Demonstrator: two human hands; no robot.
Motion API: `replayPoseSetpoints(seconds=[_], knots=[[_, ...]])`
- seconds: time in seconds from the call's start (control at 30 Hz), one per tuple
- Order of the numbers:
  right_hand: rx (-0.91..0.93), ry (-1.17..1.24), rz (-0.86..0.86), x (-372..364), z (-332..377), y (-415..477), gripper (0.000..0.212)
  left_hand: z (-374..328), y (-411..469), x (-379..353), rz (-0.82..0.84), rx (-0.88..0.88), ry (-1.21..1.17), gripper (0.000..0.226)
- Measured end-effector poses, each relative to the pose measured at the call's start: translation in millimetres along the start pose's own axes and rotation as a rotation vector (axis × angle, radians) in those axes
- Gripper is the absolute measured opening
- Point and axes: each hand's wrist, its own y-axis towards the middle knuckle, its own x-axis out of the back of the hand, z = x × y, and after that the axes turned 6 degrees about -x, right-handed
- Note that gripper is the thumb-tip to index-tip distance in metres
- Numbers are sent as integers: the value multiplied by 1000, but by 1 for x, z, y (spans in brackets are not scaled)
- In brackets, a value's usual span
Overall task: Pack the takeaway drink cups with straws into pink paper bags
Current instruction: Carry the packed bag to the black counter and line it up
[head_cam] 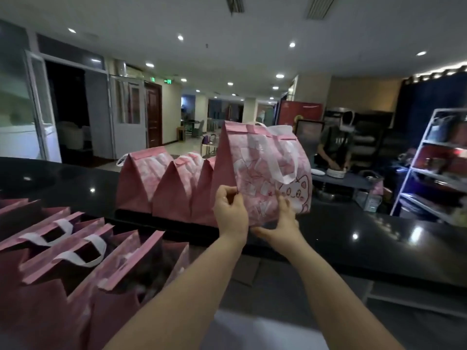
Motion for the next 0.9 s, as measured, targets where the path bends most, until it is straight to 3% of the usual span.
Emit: replayPoseSetpoints(seconds=[0.2,0.43,0.53,0.63,0.77,0.83,0.9], knots=[[-15,155,116,15,-69,42,125,63,-9,-59,99,19,27,26],[-74,274,191,4,-133,100,118,138,-12,-82,199,136,108,19],[-97,287,174,-10,-155,112,110,164,-17,-77,247,214,119,14],[-119,288,148,-19,-172,119,111,173,-11,-66,288,163,133,13],[-99,362,100,-21,-174,123,100,181,23,-45,139,-1,322,35],[-96,347,24,-29,-168,121,101,189,40,-39,128,66,352,44],[-126,278,-109,-41,-163,118,98,196,48,-38,219,170,396,54]])
